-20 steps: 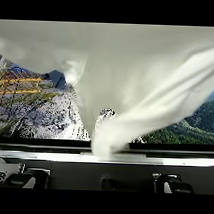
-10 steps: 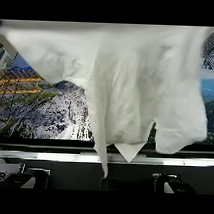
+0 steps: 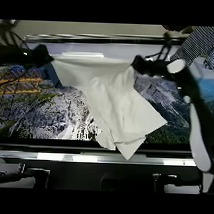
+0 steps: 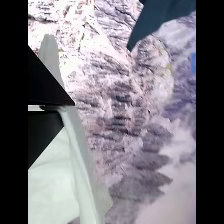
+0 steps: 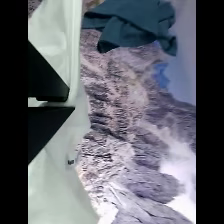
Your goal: Fold the clothes and pants, and hang the long-sleeved shirts on hangers.
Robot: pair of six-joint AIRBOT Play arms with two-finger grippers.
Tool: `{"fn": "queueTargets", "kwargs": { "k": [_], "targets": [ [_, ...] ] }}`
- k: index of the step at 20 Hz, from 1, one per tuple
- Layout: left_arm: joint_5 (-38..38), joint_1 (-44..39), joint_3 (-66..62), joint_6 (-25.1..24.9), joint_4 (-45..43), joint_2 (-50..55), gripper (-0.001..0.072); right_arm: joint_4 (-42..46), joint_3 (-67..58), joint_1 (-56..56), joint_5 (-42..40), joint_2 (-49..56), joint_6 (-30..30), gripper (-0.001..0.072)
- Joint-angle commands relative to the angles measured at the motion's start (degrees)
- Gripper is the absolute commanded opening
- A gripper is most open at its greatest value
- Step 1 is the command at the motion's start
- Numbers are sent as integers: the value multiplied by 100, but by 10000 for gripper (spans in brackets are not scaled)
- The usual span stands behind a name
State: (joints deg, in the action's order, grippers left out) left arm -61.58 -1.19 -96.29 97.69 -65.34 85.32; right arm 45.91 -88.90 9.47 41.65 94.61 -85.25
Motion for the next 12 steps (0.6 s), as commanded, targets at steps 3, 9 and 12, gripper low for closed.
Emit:
{"fn": "queueTargets", "kwargs": {
  "k": [3, 9, 12],
  "targets": [
    [-59, 2, 0, -9, 391, 1349, 19, -177, -7, 682, 114, 1088, -354, 41],
    [-339, 4, -15, -13, 579, 1438, 19, -125, -7, -151, 1808, 415, -498, 434],
    [-684, 4, -15, -15, 579, 1438, 19, 1244, 127, -946, 3539, -365, -208, 482]
  ]
}}
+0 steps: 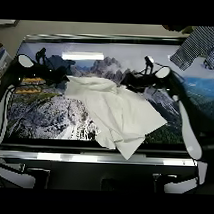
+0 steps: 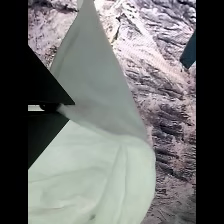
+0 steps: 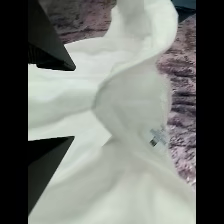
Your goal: Fold the clothes and pants, and hang the long-sleeved shirts on hangers.
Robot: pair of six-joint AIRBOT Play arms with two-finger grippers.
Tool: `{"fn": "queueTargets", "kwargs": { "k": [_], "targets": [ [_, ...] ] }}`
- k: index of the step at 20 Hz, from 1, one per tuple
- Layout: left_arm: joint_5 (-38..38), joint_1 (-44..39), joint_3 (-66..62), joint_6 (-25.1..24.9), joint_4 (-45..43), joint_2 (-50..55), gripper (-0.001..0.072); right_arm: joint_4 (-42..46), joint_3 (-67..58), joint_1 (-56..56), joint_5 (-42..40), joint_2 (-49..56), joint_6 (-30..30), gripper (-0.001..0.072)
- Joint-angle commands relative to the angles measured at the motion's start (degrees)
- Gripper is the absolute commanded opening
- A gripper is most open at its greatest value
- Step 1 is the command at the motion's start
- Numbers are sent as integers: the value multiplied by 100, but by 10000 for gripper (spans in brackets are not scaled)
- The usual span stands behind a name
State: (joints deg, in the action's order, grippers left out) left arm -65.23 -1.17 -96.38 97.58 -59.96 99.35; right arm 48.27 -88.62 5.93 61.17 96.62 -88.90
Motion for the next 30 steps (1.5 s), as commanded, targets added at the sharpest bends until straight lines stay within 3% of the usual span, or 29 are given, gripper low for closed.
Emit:
{"fn": "queueTargets", "kwargs": {
  "k": [1, 3, 5, 10, 15, 18, 22, 25, 27, 30],
  "targets": [
    [-396, 2, -7, -4, 42, 35, 19, 1552, 341, -785, 1886, -881, 157, 481],
    [-481, 0, -7, -4, 44, 35, 19, 2041, 1447, -1106, 1843, -1705, 59, 478],
    [-535, 0, -7, -2, 44, 35, 19, 1969, 3018, -1182, 1484, -2597, -402, 480],
    [-682, 0, -7, -4, 42, 37, 19, 1132, 5510, -1174, 879, -3716, -450, 480],
    [-809, 0, -7, -157, 44, 37, 20, 938, 5816, -1174, -39, -3748, -520, 479],
    [-844, 0, -7, -157, 42, 37, 20, 820, 5816, -1174, 66, -3504, -560, 479],
    [-831, 0, -7, -157, 42, 42, 20, -275, 5816, -1174, -468, -2966, 111, 472],
    [-837, 0, -7, -157, 42, 42, 20, -321, 5812, -1174, -494, -2662, 173, 281],
    [-833, 2, -7, -177, 42, 42, 20, -310, 5810, -1174, -533, -2614, 313, 32],
    [-918, 7, -7, -201, 42, 35, 20, 28, 5298, -1187, -601, -2785, 190, 31]
  ]
}}
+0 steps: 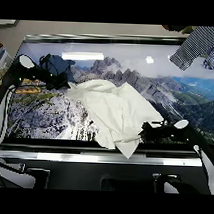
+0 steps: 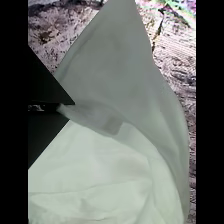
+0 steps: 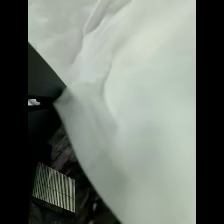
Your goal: Fold the clothes and pants, and hang the long-sleeved shirts on hangers.
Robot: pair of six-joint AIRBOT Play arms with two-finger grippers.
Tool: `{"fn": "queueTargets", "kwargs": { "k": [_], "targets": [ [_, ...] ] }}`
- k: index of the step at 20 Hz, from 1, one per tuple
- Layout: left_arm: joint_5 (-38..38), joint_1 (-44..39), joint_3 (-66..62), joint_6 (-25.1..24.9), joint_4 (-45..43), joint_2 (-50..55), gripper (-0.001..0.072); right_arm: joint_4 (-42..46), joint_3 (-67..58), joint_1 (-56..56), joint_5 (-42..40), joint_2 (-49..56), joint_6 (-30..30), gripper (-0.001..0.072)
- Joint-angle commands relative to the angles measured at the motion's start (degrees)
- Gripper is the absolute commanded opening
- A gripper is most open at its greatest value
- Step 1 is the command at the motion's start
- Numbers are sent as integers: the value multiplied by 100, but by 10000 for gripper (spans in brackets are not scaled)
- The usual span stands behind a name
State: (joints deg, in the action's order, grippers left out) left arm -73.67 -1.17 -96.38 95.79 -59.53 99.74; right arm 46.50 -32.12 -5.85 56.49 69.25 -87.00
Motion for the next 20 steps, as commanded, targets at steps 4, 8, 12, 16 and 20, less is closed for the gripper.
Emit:
{"fn": "queueTargets", "kwargs": {
  "k": [4, 8, 12, 16, 20],
  "targets": [
    [-345, 26, -7, -22, -2, -2, 20, 2767, -2988, -7, -201, 190, -1381, 32],
    [-501, -7, -4, -15, -2, 2, 20, 3639, -5158, -7, -195, 1392, -1987, 33],
    [-498, -83, -4, -17, -4, 2, 20, 2623, -5523, -2, 155, 2350, -2170, 62],
    [-501, -94, -4, -15, -2, 2, 20, 2199, -5523, -83, 1051, 2245, -1075, 363],
    [-501, -101, -4, -17, -2, 2, 20, 2356, -5215, -833, 2146, 1469, -20, 465]
  ]
}}
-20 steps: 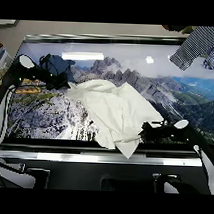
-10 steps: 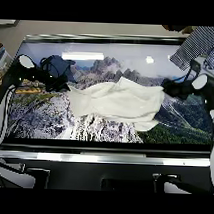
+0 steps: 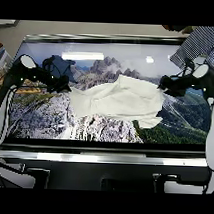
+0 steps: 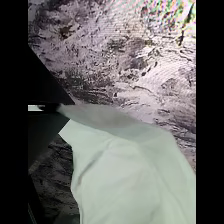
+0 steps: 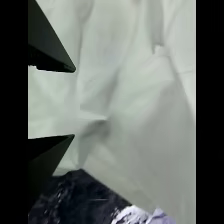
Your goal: Fold the clothes and pants, and hang the long-sleeved shirts on hangers.
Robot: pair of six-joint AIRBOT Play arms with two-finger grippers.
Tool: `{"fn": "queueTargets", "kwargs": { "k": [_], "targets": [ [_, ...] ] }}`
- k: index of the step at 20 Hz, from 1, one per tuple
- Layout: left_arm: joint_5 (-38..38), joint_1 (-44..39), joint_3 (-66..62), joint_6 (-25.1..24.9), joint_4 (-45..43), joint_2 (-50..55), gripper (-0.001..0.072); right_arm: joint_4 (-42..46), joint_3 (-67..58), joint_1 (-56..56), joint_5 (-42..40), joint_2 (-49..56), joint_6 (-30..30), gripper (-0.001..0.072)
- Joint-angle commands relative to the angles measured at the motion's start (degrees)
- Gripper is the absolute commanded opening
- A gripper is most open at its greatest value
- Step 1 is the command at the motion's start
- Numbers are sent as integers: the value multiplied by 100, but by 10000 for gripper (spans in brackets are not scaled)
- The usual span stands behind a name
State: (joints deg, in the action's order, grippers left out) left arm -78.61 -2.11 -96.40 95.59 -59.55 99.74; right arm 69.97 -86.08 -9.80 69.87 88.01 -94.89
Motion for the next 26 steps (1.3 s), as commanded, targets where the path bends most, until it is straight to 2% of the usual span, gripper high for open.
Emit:
{"fn": "queueTargets", "kwargs": {
  "k": [1, 5, 6, 8, 9, 14, 17, 18, 19, 20, 21, 23, 26],
  "targets": [
    [-4, -7, -2, 2, 0, 2, 20, -52, 551, -763, 796, -713, 844, 466],
    [-4, -13, -2, 2, 0, 4, 20, -774, 2732, -1657, 516, -1644, 1290, 495],
    [-4, -13, -2, 2, 0, 4, 20, -890, 3193, -1659, 417, -1714, 1423, 499],
    [-4, -13, -2, 2, 0, 4, 20, -1368, 3936, -1539, -20, -1725, 1749, 563],
    [-7, -11, -2, 2, 0, 2, 20, -1665, 4207, -1504, -306, -1722, 1880, 563],
    [-4, -13, -2, 4, 2, 4, 20, -1878, 4640, -1169, -1403, -1722, 2159, 542],
    [-2, -13, -2, 7, 2, 33, 20, -1880, 4640, -699, -2017, -1641, 2100, 529],
    [-4, -24, -2, 7, 2, 44, 20, -1878, 4640, -544, -2100, -1550, 2022, 446],
    [0, -37, -2, 4, 0, 50, 20, -1891, 4640, -442, -2153, -1488, 1943, 275],
    [0, -50, -2, 4, 2, 57, 20, -1950, 4638, -380, -2243, -1497, 1867, 60],
    [0, -59, -2, 4, 2, 57, 20, -2164, 4638, -389, -2319, -1543, 1906, 32],
    [7, -59, -2, 2, 2, 42, 20, -2273, 4465, -400, -2371, -1757, 1928, 32],
    [17, 59, -251, 2, 2, -81, 19, -2131, 3499, -400, -2175, -2317, 1899, 31]
  ]
}}
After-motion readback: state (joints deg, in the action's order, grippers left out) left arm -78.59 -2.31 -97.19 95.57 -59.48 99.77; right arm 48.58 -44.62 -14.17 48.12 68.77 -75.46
